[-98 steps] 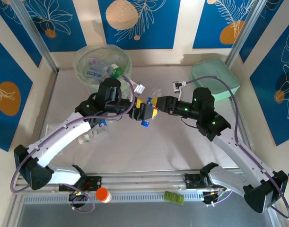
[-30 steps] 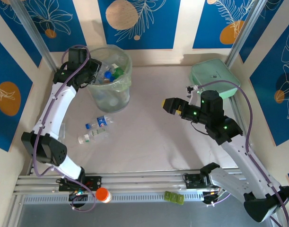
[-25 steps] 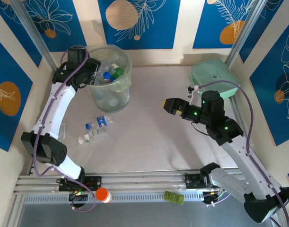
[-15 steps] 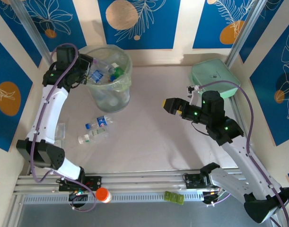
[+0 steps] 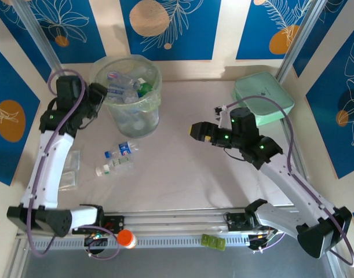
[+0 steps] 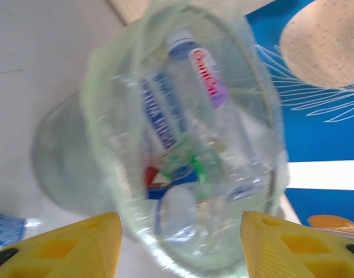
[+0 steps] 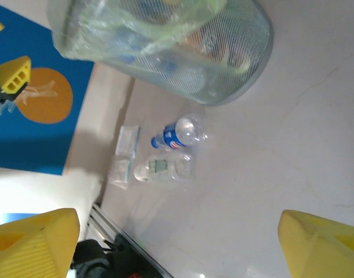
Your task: Put the plastic bottles in the bin
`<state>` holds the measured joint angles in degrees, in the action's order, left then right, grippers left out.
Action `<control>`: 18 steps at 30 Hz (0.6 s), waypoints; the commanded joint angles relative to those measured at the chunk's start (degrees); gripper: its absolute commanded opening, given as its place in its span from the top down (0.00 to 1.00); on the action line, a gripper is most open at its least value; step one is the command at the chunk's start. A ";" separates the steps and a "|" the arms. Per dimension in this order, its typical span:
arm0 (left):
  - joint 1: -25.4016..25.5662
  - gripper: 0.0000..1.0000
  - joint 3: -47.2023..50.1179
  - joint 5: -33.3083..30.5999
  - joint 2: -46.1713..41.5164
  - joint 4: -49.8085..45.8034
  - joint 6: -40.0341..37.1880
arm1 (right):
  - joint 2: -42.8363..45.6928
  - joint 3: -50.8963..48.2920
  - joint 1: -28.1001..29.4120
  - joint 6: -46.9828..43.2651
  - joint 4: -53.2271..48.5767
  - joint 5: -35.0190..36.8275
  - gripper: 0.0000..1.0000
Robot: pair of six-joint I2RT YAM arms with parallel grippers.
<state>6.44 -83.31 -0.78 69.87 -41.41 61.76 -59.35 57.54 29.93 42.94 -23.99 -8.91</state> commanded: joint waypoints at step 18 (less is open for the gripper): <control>1.17 0.16 34.83 -3.66 -12.36 -11.23 22.12 | -11.25 5.02 4.43 0.82 -7.74 10.15 0.14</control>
<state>7.31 -50.15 -6.42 57.19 -51.70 77.58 -69.67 60.34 34.09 42.24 -30.11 -0.78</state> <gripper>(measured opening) 0.818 0.866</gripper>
